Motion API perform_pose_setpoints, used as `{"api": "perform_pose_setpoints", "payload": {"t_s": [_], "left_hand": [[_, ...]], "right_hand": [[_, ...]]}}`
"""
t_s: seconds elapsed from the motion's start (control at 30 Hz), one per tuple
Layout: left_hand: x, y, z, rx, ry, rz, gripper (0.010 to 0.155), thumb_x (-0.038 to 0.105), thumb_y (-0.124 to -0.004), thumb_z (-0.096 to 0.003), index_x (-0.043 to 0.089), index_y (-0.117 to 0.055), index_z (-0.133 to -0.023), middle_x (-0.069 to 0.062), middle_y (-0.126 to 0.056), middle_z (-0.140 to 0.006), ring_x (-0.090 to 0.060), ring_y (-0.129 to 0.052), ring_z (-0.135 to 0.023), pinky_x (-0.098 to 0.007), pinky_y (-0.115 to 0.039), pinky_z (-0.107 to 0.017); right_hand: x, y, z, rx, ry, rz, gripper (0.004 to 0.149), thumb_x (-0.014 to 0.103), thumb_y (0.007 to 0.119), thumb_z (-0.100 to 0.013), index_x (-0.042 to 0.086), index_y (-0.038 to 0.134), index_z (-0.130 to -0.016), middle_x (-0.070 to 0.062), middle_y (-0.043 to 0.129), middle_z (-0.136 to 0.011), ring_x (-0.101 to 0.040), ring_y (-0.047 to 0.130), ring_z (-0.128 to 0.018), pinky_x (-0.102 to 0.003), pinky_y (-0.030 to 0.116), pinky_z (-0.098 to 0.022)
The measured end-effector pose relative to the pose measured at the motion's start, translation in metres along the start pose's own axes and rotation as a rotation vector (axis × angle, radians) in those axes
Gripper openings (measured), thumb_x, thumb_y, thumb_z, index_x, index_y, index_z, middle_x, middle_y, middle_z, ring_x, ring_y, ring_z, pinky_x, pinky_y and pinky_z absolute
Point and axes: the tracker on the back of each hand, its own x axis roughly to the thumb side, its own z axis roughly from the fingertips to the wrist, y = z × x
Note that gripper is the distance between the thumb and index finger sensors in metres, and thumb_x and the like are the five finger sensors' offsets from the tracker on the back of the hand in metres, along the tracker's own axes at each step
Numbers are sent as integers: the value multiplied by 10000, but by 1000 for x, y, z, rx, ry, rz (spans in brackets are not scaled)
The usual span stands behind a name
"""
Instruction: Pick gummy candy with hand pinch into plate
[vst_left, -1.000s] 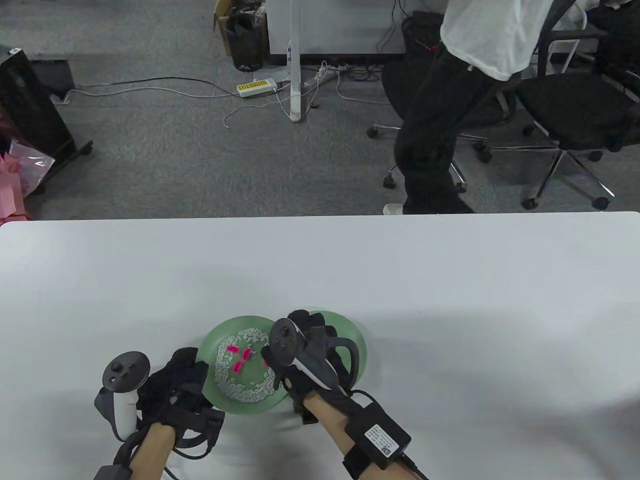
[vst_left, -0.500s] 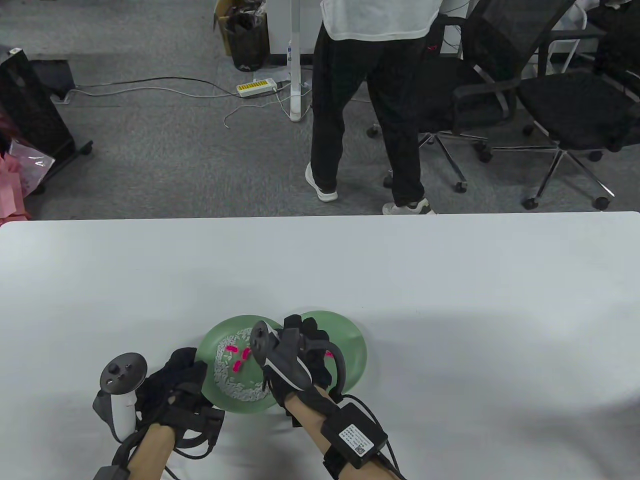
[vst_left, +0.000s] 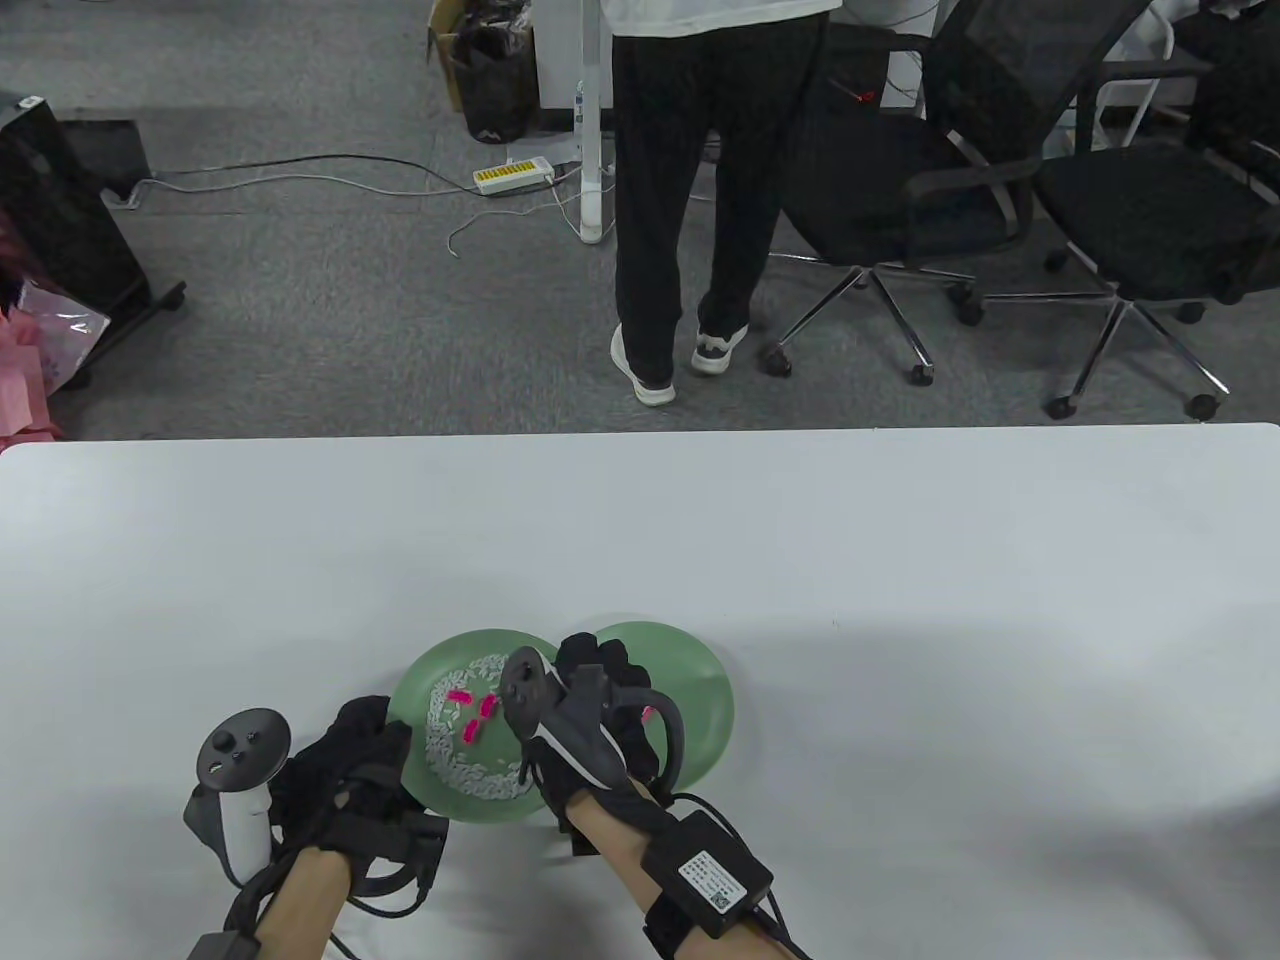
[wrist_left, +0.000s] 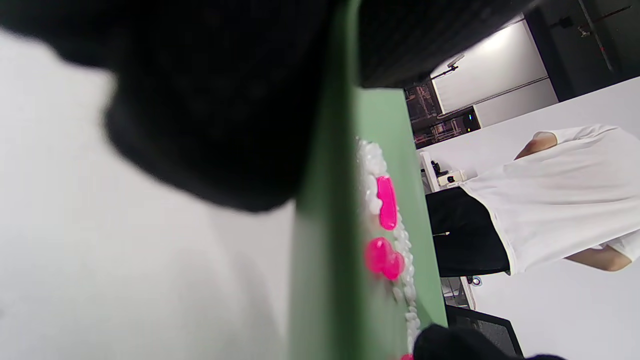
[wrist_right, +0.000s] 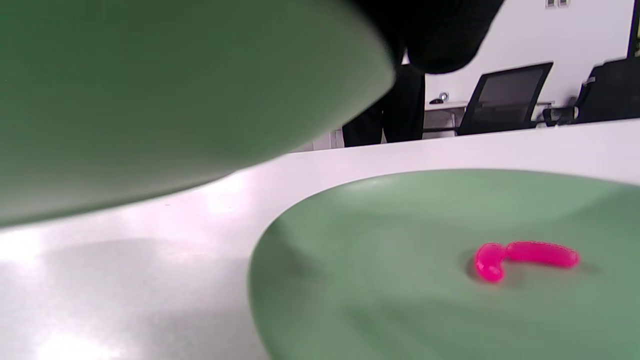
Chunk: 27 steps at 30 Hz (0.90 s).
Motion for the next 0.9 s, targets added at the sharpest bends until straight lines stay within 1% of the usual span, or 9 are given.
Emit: {"api": "perform_pose_setpoints", "payload": {"t_s": [0.2,0.37,0.43,0.57,0.7,0.8,0.9], "left_hand": [[0,-2,0,3,0,-15,515,312,-825,-413,169,-796,-907,-70,-1017,-678,-256,-1097,-107,-316,-930,-91],[0,-1,0,5,3,-13,513,314,-828,-413,172,-802,-905,-64,-1022,-672,-252,-1098,-104,-315,-930,-90],[-1,0,0,3,5,-5,511,314,-828,-413,174,-804,-904,-60,-1024,-669,-250,-1097,-103,-314,-930,-90],[-1,2,0,9,9,10,510,313,-829,-413,175,-805,-904,-61,-1024,-670,-252,-1097,-105,-317,-929,-90],[-3,5,-1,22,16,12,510,312,-830,-412,174,-807,-903,-63,-1025,-668,-254,-1096,-103,-320,-928,-90],[-3,6,-2,30,22,15,510,312,-830,-413,174,-807,-903,-62,-1025,-669,-255,-1096,-104,-320,-928,-91],[-5,7,-3,26,31,20,510,312,-831,-412,173,-808,-903,-64,-1025,-668,-257,-1095,-103,-321,-927,-91]], "right_hand": [[-9,0,-3,16,8,-78,447,511,879,-303,197,976,-607,39,771,-899,-283,766,-807,-536,643,-652],[-21,-11,-5,43,30,-198,444,509,873,-307,199,971,-610,37,768,-901,-282,765,-808,-535,645,-649],[-28,-17,-6,29,46,-227,443,511,871,-307,200,972,-607,40,769,-899,-281,768,-806,-533,647,-648],[-49,-31,-11,-30,80,-269,441,511,871,-304,201,973,-601,41,775,-893,-279,774,-800,-531,652,-644],[-79,-41,-20,-72,147,-298,439,509,870,-303,200,974,-597,44,777,-889,-278,776,-797,-529,655,-642],[-103,-39,-26,-76,190,-284,436,506,870,-304,201,973,-598,44,777,-889,-278,775,-797,-529,656,-641],[-118,-31,-30,-52,166,-225,436,505,878,-299,200,977,-594,45,779,-888,-278,777,-797,-529,656,-641]]}}
